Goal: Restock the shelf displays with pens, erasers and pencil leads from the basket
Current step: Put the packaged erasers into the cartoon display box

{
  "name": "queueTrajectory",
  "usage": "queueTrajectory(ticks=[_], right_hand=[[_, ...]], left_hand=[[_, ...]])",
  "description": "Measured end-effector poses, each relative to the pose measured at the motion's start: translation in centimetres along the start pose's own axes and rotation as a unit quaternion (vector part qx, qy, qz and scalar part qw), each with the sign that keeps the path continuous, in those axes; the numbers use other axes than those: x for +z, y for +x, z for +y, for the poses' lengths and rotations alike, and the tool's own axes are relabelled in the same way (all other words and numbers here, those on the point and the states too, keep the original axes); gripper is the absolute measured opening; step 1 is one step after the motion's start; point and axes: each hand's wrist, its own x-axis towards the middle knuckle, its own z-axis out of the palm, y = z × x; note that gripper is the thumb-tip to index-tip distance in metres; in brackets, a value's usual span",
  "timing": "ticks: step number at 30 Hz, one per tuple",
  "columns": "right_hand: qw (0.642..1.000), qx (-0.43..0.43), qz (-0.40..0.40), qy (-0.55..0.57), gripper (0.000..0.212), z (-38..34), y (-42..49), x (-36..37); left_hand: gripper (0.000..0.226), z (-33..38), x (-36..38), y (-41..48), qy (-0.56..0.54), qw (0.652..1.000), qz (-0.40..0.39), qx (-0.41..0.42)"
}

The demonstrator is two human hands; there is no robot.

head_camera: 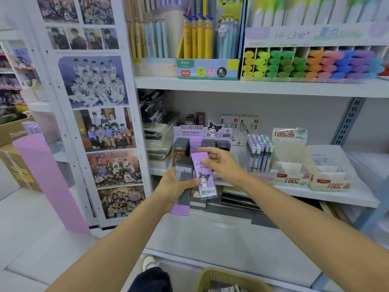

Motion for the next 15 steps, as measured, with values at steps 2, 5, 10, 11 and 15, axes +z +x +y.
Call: queueTrajectory(ticks=[2, 5, 10, 11, 15], right_hand=[[1.000, -0.008, 0.005, -0.009, 0.033, -0.5, 1.0, -0.1], [0.998, -0.017, 0.056, -0.006, 0.024, -1.6, 2.9, -0.8], [0.979, -0.058, 0.178, -0.079, 0.015, -2.3, 5.9, -1.8], [0.975, -0.067, 0.183, -0.110, 0.015, -2.2, 6.4, -1.7], [0.957, -0.083, 0.150, -0.235, 0.016, -0.9, 8.2, -0.2]], left_hand=[[0.032, -0.1, -0.5, 0.5, -0.024, 1.000, -0.003, -0.010], [0.028, 0.3, -1.7, 1.8, -0.079, 0.996, 0.017, -0.046], [0.033, 0.7, -3.4, 3.6, -0.118, 0.990, 0.042, -0.068], [0.032, 0.6, -3.7, 3.9, -0.119, 0.990, 0.046, -0.056], [0.026, -0.2, -4.6, 4.7, -0.093, 0.994, 0.053, -0.014]])
